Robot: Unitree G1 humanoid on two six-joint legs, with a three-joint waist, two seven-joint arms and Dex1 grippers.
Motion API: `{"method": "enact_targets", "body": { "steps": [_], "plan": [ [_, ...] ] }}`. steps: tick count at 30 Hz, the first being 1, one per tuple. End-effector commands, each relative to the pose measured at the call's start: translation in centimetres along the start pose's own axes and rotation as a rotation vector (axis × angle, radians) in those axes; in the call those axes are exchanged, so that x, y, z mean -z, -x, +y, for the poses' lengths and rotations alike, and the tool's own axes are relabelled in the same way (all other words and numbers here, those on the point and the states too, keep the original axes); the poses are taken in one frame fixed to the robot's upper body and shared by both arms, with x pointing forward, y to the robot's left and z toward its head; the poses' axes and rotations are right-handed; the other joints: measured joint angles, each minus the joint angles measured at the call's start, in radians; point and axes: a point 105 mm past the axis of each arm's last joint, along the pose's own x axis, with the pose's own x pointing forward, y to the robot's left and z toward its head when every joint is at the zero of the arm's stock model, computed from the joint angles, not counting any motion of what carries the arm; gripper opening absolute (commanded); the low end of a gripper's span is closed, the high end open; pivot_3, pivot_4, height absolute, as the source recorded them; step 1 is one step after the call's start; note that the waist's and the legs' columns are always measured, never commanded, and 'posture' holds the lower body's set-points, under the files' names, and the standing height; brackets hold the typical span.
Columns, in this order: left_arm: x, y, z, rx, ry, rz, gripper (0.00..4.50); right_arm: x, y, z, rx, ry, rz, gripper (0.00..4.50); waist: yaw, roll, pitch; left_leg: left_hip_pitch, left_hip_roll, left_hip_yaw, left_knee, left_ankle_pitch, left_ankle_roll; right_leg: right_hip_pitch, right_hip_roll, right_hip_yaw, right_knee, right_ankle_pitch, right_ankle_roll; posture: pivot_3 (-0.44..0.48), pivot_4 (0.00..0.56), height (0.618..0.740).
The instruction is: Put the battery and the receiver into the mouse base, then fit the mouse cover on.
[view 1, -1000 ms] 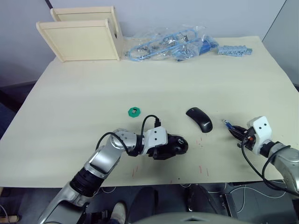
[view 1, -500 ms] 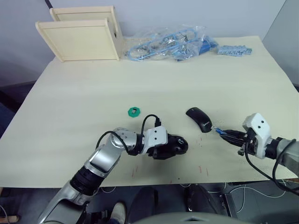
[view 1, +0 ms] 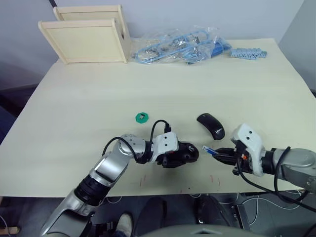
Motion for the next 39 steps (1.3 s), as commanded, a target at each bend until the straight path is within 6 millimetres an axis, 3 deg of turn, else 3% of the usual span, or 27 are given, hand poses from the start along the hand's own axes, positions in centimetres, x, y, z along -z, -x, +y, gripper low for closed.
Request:
{"method": "enact_targets", "body": {
  "steps": [1, 17, 30, 31, 33, 36, 38, 39],
  "plan": [
    [1.9, -0.1, -0.2, 0.002, 0.044, 0.081, 2.96, -0.5, -1.0, 0.3, 0.007, -0.003, 0.008, 0.07, -0.001, 0.000, 0.000, 0.000, 0.000, 0.000, 0.000, 0.000, 0.000, 0.000, 0.000, 0.000, 0.000, 0.000, 0.000, 0.000, 0.150, 0.740],
    [1.7, -0.3, -0.2, 0.019, 0.044, 0.086, 2.96, -0.8, -3.2, 0.7, -0.011, -0.033, 0.116, 0.07, 0.000, 0.001, 0.001, -0.001, 0.000, -0.002, 0.000, 0.000, 0.000, 0.000, 0.000, -0.001, 0.000, 0.000, 0.000, 0.000, 0.150, 0.740],
    [1.6, -0.2, -0.3, 0.020, 0.044, 0.089, 2.96, -1.2, -5.0, -0.4, 0.051, -0.101, 0.133, 0.07, -0.001, 0.001, 0.000, 0.000, 0.000, -0.002, 0.000, 0.000, 0.000, 0.000, 0.000, -0.001, 0.000, 0.000, 0.000, 0.000, 0.150, 0.740],
    [1.6, -0.2, -0.3, 0.021, 0.044, 0.088, 2.96, -1.3, -5.1, -0.3, 0.048, -0.099, 0.130, 1.09, -0.001, 0.001, 0.000, 0.000, 0.000, -0.002, 0.000, 0.000, 0.000, 0.000, 0.000, -0.001, 0.000, 0.000, 0.000, 0.000, 0.150, 0.740],
    [1.6, -0.2, -0.3, 0.022, 0.045, 0.088, 2.96, -1.6, -5.2, -0.2, 0.040, -0.101, 0.117, 1.81, -0.002, 0.001, 0.000, 0.000, 0.000, -0.002, 0.000, 0.000, 0.000, 0.000, 0.000, -0.001, 0.001, 0.000, 0.000, 0.000, 0.150, 0.740],
    [1.7, -0.2, -0.4, 0.023, 0.047, 0.088, 2.96, -2.1, -4.9, 0.1, 0.020, -0.107, 0.087, 3.35, -0.005, 0.001, 0.000, 0.001, 0.001, -0.002, 0.001, 0.000, 0.000, 0.000, 0.001, -0.001, 0.001, 0.001, -0.001, 0.000, 0.150, 0.740],
    [1.7, -0.2, -0.4, 0.024, 0.049, 0.089, 2.96, -2.2, -4.5, 0.1, 0.014, -0.105, 0.073, 4.06, -0.005, 0.001, 0.000, 0.001, 0.001, -0.002, 0.001, 0.000, 0.000, 0.000, 0.002, -0.001, 0.001, 0.001, -0.002, 0.000, 0.150, 0.740],
    [1.7, -0.2, -0.4, 0.024, 0.050, 0.089, 2.96, -2.2, -4.2, 0.0, 0.013, -0.105, 0.070, 4.06, -0.004, 0.001, 0.001, 0.001, 0.001, -0.002, 0.001, 0.001, 0.000, 0.000, 0.002, -0.001, 0.001, 0.002, -0.002, 0.000, 0.150, 0.740]
  ]
}}
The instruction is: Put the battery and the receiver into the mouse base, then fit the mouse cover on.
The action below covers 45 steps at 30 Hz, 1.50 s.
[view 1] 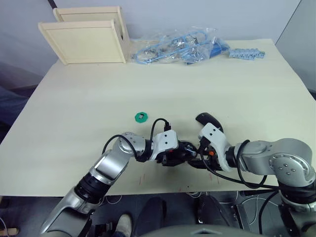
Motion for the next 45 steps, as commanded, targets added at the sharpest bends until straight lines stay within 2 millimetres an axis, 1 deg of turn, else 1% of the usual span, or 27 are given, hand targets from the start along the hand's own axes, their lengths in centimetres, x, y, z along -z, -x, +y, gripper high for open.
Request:
{"method": "enact_targets", "body": {
  "steps": [1, 4, 7, 11, 13, 14, 16, 19, 20, 21, 25, 31, 36, 41, 45],
  "plan": [
    [1.6, -0.4, -0.8, 0.030, 0.032, 0.064, 2.96, -0.1, 1.6, -1.5, 0.075, -0.008, -0.026, 4.06, 0.001, 0.001, 0.001, 0.000, 0.000, 0.000, 0.000, 0.000, 0.000, 0.000, 0.000, 0.000, 0.000, 0.000, 0.000, 0.000, 0.150, 0.740],
    [1.6, -0.4, -0.8, 0.031, 0.032, 0.064, 2.96, 0.4, 2.8, -1.9, 0.084, 0.003, -0.041, 4.06, 0.003, 0.001, 0.001, -0.002, 0.000, 0.000, 0.000, 0.000, -0.001, 0.000, 0.000, -0.001, -0.001, 0.000, -0.001, 0.000, 0.150, 0.740],
    [1.7, -0.4, -0.9, 0.033, 0.032, 0.064, 2.96, 0.7, 3.7, -2.4, 0.106, 0.041, -0.097, 4.06, 0.006, 0.002, 0.001, -0.005, -0.001, -0.001, -0.001, 0.000, 0.000, -0.001, -0.001, -0.002, -0.004, -0.001, 0.000, 0.000, 0.150, 0.740],
    [1.8, -0.3, -0.9, 0.035, 0.031, 0.065, 2.96, -0.1, 4.5, -1.9, 0.068, 0.139, -0.276, 4.06, 0.006, 0.002, 0.001, -0.007, -0.001, -0.001, -0.002, -0.001, 0.000, -0.001, -0.002, -0.004, -0.008, -0.001, 0.001, 0.000, 0.150, 0.740],
    [1.8, -0.2, -0.9, 0.035, 0.031, 0.067, 2.96, -0.3, 4.6, -1.8, 0.054, 0.162, -0.350, 3.54, 0.006, 0.002, 0.001, -0.007, -0.001, -0.001, -0.002, -0.001, 0.000, -0.001, -0.002, -0.004, -0.008, -0.001, 0.001, 0.000, 0.150, 0.740],
    [1.8, -0.2, -0.9, 0.036, 0.031, 0.067, 2.96, -0.1, 4.5, -1.8, 0.044, 0.180, -0.370, 3.25, 0.005, 0.002, 0.002, -0.007, -0.001, -0.001, -0.002, -0.001, 0.000, -0.001, -0.002, -0.004, -0.008, -0.001, 0.001, 0.000, 0.150, 0.740],
    [1.9, -0.2, -0.9, 0.036, 0.031, 0.067, 2.96, 0.3, 4.3, -1.8, 0.031, 0.202, -0.402, 2.17, 0.005, 0.001, 0.002, -0.006, -0.001, -0.001, -0.002, -0.001, 0.000, -0.001, -0.001, -0.004, -0.008, -0.001, 0.002, 0.000, 0.150, 0.740],
    [1.9, -0.2, -0.9, 0.035, 0.031, 0.068, 2.96, 0.2, 4.3, -1.1, -0.018, 0.233, -0.499, 0.59, 0.004, 0.001, 0.002, -0.006, 0.000, -0.001, -0.001, 0.000, 0.000, 0.000, -0.001, -0.004, -0.008, -0.001, 0.002, 0.000, 0.150, 0.740],
    [1.9, -0.2, -0.8, 0.035, 0.031, 0.069, 2.96, 0.2, 4.3, -1.0, -0.027, 0.252, -0.515, 0.19, 0.004, 0.001, 0.002, -0.006, 0.000, -0.001, -0.001, 0.000, 0.000, 0.000, -0.001, -0.003, -0.007, -0.001, 0.002, 0.000, 0.150, 0.740],
    [1.9, -0.2, -0.8, 0.034, 0.032, 0.070, 2.96, 0.4, 4.2, -0.9, -0.042, 0.268, -0.524, 0.08, 0.004, 0.001, 0.002, -0.006, 0.000, -0.001, -0.001, 0.000, 0.000, 0.000, -0.001, -0.003, -0.007, -0.001, 0.002, 0.000, 0.150, 0.740],
    [2.0, -0.1, -0.8, 0.031, 0.035, 0.072, 2.96, 0.6, 3.4, -0.8, -0.077, 0.297, -0.574, 0.08, 0.005, 0.002, 0.002, -0.005, 0.000, -0.001, -0.001, 0.000, 0.000, 0.000, -0.001, -0.003, -0.007, -0.001, 0.001, 0.000, 0.150, 0.740],
    [2.0, 0.0, -0.7, 0.028, 0.033, 0.074, 2.96, 1.3, 2.4, -0.9, -0.103, 0.333, -0.582, 0.08, 0.005, 0.002, 0.003, -0.005, 0.000, -0.001, -0.001, 0.000, -0.001, 0.000, -0.001, -0.003, -0.006, -0.001, 0.001, 0.000, 0.150, 0.740],
    [1.9, 0.1, -0.7, 0.030, 0.032, 0.075, 2.96, 1.2, 1.8, -0.9, -0.109, 0.336, -0.608, 0.08, 0.005, 0.003, 0.003, -0.004, 0.000, -0.001, -0.001, 0.000, -0.001, 0.000, -0.001, -0.003, -0.005, -0.001, 0.001, 0.000, 0.150, 0.740],
    [1.9, 0.1, -0.7, 0.031, 0.031, 0.075, 2.96, 1.6, 1.1, -1.0, -0.109, 0.336, -0.604, 0.08, 0.005, 0.003, 0.003, -0.004, 0.000, -0.001, -0.001, 0.000, -0.001, 0.000, -0.001, -0.002, -0.005, -0.001, 0.001, 0.000, 0.150, 0.740],
    [1.8, 0.1, -0.7, 0.031, 0.031, 0.075, 2.96, 1.7, 0.7, -1.4, -0.095, 0.332, -0.603, 0.08, 0.004, 0.003, 0.003, -0.004, 0.000, -0.001, -0.001, 0.000, -0.001, 0.000, -0.001, -0.002, -0.005, -0.001, 0.001, 0.000, 0.150, 0.740]
  ]
}}
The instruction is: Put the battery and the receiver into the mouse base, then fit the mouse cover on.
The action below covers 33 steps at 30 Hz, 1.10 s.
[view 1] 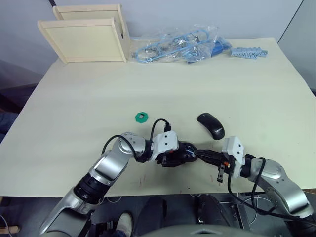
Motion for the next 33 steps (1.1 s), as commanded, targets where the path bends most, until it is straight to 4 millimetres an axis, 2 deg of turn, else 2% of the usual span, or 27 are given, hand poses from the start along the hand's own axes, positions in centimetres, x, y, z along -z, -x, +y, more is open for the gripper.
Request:
{"method": "enact_targets", "body": {
  "steps": [1, 5, 17, 28, 33],
  "plan": [
    [2.1, 0.0, -0.4, 0.009, 0.052, 0.083, 2.96, -0.6, -0.2, -0.3, 0.003, 0.035, -0.027, 0.08, 0.000, 0.000, 0.000, 0.000, 0.000, 0.000, 0.000, 0.000, 0.000, 0.000, 0.000, 0.000, 0.000, 0.000, 0.000, 0.000, 0.150, 0.740],
    [2.0, 0.0, -0.4, 0.010, 0.052, 0.082, 2.96, -0.3, -0.4, -0.4, 0.003, 0.037, -0.021, 0.08, 0.000, 0.000, 0.000, 0.001, 0.000, 0.001, 0.000, 0.000, 0.000, 0.000, 0.000, 0.001, 0.002, 0.000, 0.000, 0.000, 0.150, 0.740],
    [1.8, -0.1, -0.5, 0.010, 0.052, 0.080, 2.96, 2.2, -0.9, -0.4, -0.007, 0.007, 0.044, 0.08, -0.001, 0.000, 0.000, 0.003, 0.000, 0.002, 0.000, 0.000, 0.000, 0.000, 0.000, 0.002, 0.004, 0.000, 0.000, 0.000, 0.150, 0.740],
    [1.8, -0.2, -0.5, 0.011, 0.055, 0.077, 2.96, 5.2, -1.1, -0.5, -0.012, -0.059, 0.211, 0.08, -0.004, -0.001, -0.001, 0.005, 0.000, 0.002, 0.001, 0.000, 0.000, 0.001, 0.001, 0.003, 0.005, 0.000, 0.000, 0.000, 0.150, 0.740],
    [1.8, -0.1, -0.5, 0.009, 0.055, 0.078, 2.96, 5.9, -0.8, -0.4, -0.022, -0.080, 0.276, 0.08, -0.004, -0.001, -0.002, 0.006, 0.000, 0.001, 0.001, 0.000, 0.000, 0.001, 0.002, 0.003, 0.005, 0.000, 0.000, 0.000, 0.150, 0.740]
  ]
}}
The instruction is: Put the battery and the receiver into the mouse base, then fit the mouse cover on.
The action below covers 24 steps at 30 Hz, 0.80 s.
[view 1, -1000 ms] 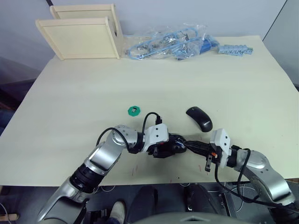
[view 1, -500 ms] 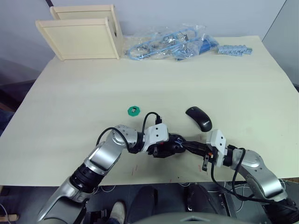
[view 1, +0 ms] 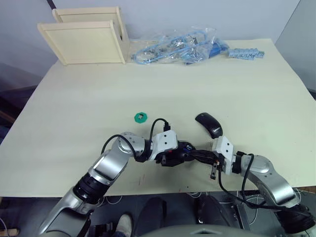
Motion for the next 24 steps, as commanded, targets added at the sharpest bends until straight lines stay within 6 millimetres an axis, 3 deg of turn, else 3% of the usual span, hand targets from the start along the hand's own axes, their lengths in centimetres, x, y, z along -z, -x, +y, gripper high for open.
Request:
{"method": "enact_targets", "body": {
  "steps": [1, 8, 14, 23, 24],
  "plan": [
    [1.5, -0.3, -0.6, 0.024, 0.039, 0.059, 2.96, 3.4, 0.5, 0.2, 0.016, -0.082, 0.166, 0.08, 0.000, 0.000, 0.000, 0.000, 0.000, 0.000, 0.000, 0.000, 0.000, 0.000, 0.000, 0.000, 0.000, 0.000, 0.000, 0.000, 0.150, 0.740],
    [1.6, -0.3, -0.6, 0.024, 0.038, 0.058, 2.96, 0.8, 1.3, -1.1, 0.098, -0.034, 0.045, 0.08, 0.002, -0.001, 0.000, 0.000, 0.000, 0.000, 0.000, 0.000, 0.000, 0.000, 0.000, 0.000, 0.000, 0.000, 0.000, 0.000, 0.150, 0.740],
    [1.6, -0.3, -0.5, 0.023, 0.026, 0.058, 2.96, -2.4, 4.7, -1.0, 0.102, 0.090, -0.175, 0.08, 0.003, -0.001, 0.001, -0.002, 0.000, 0.000, 0.000, 0.000, 0.000, 0.000, -0.001, 0.000, -0.002, 0.000, 0.000, 0.000, 0.150, 0.740],
    [1.4, -0.4, -0.6, 0.025, -0.011, 0.085, 2.96, -2.5, 9.9, -1.3, 0.093, 0.078, -0.191, 0.08, 0.004, 0.000, 0.002, -0.002, 0.000, 0.001, 0.000, 0.000, 0.000, 0.000, -0.001, 0.000, -0.001, 0.000, 0.000, 0.000, 0.150, 0.740],
    [1.3, -0.5, -0.6, 0.027, -0.006, 0.077, 2.96, -2.4, 10.5, -1.3, 0.091, 0.084, -0.194, 0.59, 0.005, 0.000, 0.002, -0.002, 0.000, 0.001, 0.000, 0.000, 0.000, 0.000, -0.001, 0.000, -0.001, 0.000, 0.000, 0.000, 0.150, 0.740]
  ]
}}
